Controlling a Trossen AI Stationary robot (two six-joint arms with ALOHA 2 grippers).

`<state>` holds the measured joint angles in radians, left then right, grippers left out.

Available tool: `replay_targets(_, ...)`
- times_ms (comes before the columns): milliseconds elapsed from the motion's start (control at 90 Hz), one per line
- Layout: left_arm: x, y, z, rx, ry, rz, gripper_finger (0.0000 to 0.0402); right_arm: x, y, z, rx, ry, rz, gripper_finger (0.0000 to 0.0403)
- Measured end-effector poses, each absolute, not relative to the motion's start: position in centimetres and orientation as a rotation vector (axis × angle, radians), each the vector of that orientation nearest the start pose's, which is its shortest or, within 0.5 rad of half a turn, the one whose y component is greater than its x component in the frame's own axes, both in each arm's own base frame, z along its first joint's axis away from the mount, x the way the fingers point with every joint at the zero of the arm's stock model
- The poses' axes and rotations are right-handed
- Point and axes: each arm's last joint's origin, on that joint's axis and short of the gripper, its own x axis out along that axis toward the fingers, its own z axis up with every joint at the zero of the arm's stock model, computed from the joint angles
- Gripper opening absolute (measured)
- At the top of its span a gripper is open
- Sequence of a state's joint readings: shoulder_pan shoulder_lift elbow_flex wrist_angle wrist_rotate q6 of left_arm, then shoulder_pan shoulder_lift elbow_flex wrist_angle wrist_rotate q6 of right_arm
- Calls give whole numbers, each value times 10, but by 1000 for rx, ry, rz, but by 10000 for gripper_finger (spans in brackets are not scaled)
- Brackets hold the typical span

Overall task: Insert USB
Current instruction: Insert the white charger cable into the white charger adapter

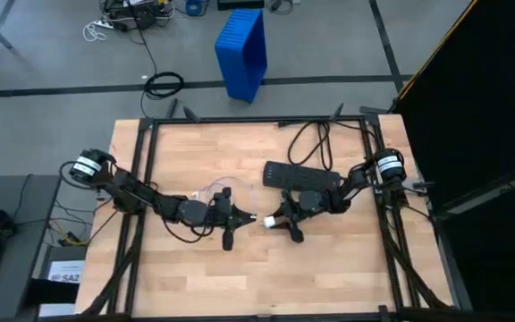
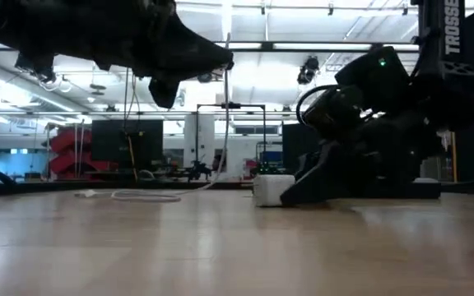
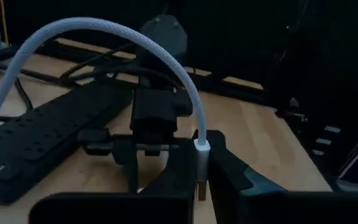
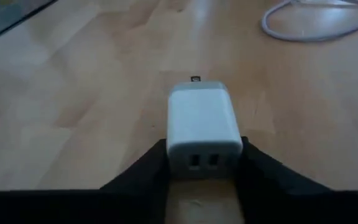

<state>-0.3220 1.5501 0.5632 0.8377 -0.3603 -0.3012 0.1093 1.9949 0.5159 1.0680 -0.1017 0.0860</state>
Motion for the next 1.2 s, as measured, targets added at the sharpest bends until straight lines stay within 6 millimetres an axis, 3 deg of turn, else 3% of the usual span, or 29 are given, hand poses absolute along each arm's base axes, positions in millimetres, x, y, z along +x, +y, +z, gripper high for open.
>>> replay_targets(422,292,-70,163,-310,179,88,5,304,34,79,151,355,200,111)
replay_targets(900,321,-63,142,-353,256,36,5,318,35,92,160,427,188,111)
replay_targets(1200,323,-61,138,-355,336,57,5,313,36,101,157,511,176,111)
